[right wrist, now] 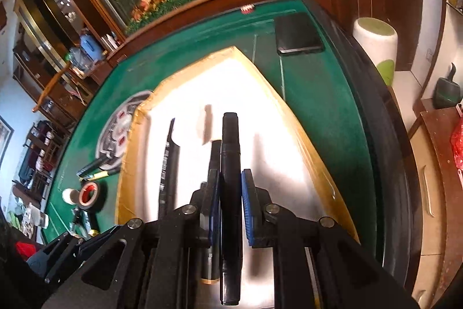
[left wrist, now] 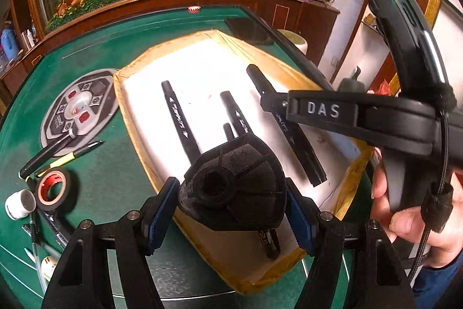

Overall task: Organize rigid objects
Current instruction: 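Lower the bracket into the tray with the left tool while the right tool lowers the marker, open both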

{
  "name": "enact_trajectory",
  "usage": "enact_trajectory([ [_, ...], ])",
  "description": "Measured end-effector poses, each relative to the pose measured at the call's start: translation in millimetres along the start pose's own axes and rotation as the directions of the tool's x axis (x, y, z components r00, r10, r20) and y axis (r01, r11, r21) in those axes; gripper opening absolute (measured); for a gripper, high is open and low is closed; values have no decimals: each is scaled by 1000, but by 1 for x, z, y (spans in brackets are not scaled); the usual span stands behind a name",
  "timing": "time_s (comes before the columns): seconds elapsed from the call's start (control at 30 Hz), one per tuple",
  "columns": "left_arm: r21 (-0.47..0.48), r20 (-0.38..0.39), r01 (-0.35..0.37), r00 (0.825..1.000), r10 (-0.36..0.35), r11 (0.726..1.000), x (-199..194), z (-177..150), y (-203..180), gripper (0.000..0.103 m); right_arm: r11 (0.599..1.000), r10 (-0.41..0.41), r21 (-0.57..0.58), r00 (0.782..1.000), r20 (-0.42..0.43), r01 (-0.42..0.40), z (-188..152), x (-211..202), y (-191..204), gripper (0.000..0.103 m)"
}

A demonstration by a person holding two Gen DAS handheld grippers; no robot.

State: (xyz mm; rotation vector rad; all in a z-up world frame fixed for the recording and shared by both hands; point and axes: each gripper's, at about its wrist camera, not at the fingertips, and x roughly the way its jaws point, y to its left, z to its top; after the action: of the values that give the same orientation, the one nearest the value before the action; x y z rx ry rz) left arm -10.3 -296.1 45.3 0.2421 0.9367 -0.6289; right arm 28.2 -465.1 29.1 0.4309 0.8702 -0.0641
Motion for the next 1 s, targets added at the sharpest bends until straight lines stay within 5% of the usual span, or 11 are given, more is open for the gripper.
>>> enact_trajectory([
  [0.5,53,-24,-9,1000,10,999,12,-8,-17,74,1000,-7,11,998,-57,8,-2,15,-4,14],
  [1.0,17,-20,35,999,-34,999,-7,-12,-13,74,1000,4,0,1000,3,-4,0,3,4,15],
])
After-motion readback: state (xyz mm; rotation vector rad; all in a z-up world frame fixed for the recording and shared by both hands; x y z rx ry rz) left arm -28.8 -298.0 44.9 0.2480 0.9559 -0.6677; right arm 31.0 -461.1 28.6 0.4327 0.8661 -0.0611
